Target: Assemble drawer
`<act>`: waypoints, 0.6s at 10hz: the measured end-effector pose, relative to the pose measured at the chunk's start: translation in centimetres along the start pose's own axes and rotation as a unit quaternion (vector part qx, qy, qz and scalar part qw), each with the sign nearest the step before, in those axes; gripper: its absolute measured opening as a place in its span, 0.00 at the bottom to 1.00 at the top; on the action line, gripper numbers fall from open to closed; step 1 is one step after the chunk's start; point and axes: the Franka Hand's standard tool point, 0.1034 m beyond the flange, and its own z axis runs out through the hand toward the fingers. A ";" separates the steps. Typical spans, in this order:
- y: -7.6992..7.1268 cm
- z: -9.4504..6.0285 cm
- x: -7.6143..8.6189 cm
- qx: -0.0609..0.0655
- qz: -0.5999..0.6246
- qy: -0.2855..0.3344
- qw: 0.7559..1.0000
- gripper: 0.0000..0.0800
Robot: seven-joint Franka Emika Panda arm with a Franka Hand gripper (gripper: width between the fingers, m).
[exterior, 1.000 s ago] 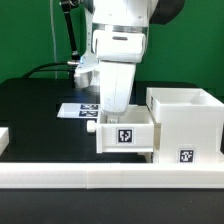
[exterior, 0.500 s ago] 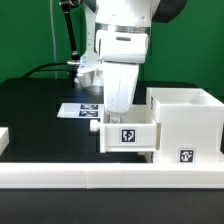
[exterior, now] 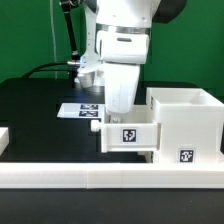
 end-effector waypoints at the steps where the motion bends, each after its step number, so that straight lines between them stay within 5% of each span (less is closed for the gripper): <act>1: 0.0 0.0 0.2 -0.001 -0.011 -0.004 1.000 0.05; 6: 0.1 0.0 -0.1 -0.007 -0.011 -0.004 1.000 0.05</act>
Offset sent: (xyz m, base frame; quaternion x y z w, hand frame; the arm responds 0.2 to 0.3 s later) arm 0.0000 0.0000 0.0000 0.0000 0.0000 0.0000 1.0000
